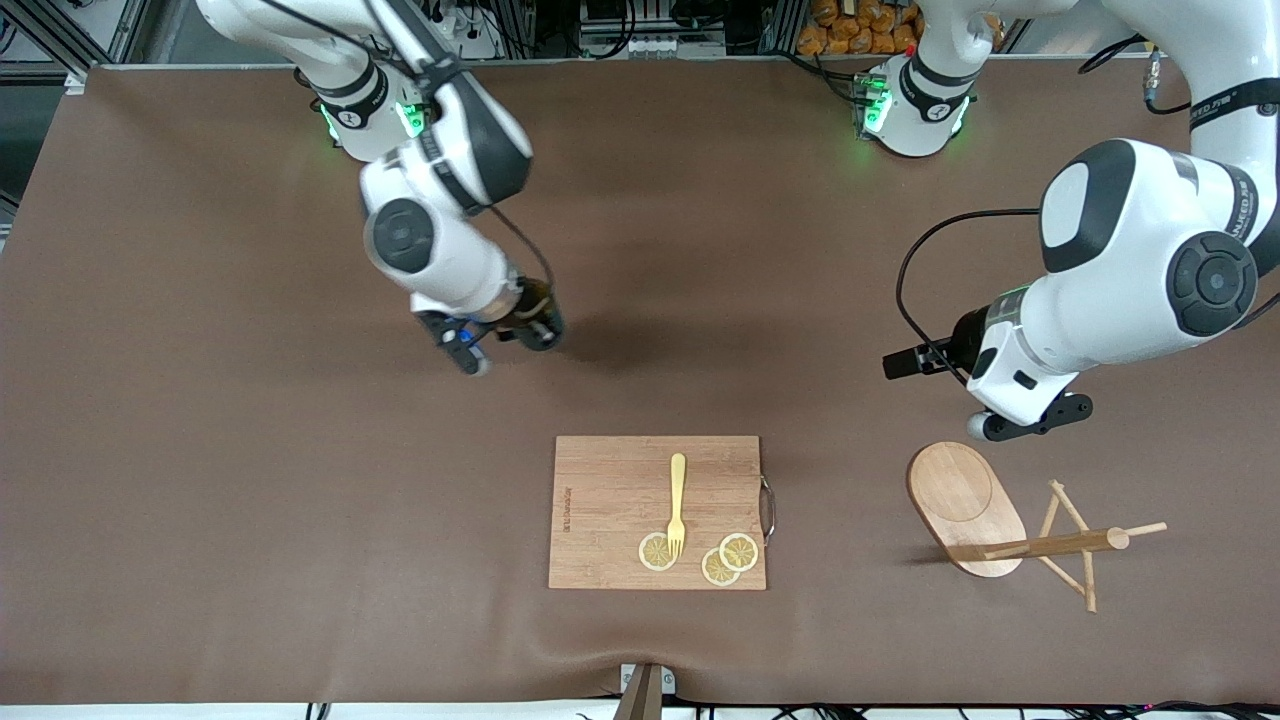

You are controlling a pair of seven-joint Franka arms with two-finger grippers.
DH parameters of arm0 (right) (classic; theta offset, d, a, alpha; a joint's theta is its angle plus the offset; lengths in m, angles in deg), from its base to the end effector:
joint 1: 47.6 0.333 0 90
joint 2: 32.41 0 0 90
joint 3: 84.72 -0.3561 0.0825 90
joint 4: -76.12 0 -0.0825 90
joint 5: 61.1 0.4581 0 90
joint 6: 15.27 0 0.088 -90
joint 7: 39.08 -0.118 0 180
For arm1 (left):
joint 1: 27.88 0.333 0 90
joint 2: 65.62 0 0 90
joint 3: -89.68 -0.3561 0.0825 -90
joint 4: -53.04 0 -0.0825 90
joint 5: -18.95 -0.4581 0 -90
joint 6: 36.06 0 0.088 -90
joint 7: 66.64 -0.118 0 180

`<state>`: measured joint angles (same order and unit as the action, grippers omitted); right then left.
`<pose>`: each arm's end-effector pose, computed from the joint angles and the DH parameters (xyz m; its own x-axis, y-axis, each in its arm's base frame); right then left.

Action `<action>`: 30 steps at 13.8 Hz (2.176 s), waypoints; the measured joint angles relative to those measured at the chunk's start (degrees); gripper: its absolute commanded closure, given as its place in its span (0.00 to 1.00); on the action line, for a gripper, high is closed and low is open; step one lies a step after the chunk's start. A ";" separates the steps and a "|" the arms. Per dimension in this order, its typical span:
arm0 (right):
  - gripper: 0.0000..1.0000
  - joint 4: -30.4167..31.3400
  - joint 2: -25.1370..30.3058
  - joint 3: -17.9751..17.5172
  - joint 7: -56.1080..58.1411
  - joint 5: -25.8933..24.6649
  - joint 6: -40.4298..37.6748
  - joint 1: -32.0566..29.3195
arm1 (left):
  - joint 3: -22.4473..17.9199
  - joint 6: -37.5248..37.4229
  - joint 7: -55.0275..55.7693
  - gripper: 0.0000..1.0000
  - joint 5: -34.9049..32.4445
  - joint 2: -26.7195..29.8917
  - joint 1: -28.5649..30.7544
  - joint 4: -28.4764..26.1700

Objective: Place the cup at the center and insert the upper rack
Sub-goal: 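Carry the teal mug with the right gripper toward the table center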

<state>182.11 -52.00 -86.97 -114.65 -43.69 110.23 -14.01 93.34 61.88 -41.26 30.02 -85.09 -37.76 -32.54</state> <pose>0.5659 0.4235 0.3253 0.6251 -0.7380 -0.2541 -0.7691 -0.6379 -0.0395 0.7097 -0.1857 0.4767 0.9527 0.2268 -0.2024 0.2561 -0.9575 0.1323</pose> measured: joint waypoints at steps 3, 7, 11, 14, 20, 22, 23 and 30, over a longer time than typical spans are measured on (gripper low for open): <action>1.00 -2.25 -3.29 0.03 -7.47 0.33 2.80 4.05 | -0.01 0.67 0.55 0.00 0.00 -0.32 -0.29 0.09; 1.00 -10.16 -9.00 0.03 -17.02 0.38 2.63 7.50 | -0.01 1.95 3.66 0.00 0.00 -0.63 -1.20 0.09; 1.00 -12.99 -14.14 0.18 -21.48 0.37 3.16 11.43 | -0.03 2.69 4.35 0.00 0.00 -1.03 -1.75 0.10; 1.00 -13.70 -15.79 0.23 -22.00 0.36 3.43 12.40 | -0.05 3.72 5.51 0.00 0.00 -1.53 -1.76 0.11; 1.00 -14.86 -16.42 0.23 -22.76 0.36 5.43 12.97 | -0.04 4.36 6.22 0.00 0.00 -1.87 -2.36 0.13; 1.00 -14.93 -16.99 0.23 -22.77 0.36 6.43 13.40 | -0.03 4.85 6.58 0.00 0.00 -2.02 -2.75 0.13; 1.00 -14.93 -17.28 0.23 -22.81 0.36 6.67 13.72 | -0.03 5.05 6.81 0.00 0.00 -2.06 -2.91 0.13; 0.82 -15.36 -17.70 0.40 -22.93 0.36 7.03 14.31 | -0.60 6.61 7.24 0.00 0.00 -2.09 -2.77 1.30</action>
<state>166.75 -69.70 -86.57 -137.59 -43.34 117.25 0.30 92.74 68.49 -34.02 30.02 -87.18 -40.53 -31.24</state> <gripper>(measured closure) 0.965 0.000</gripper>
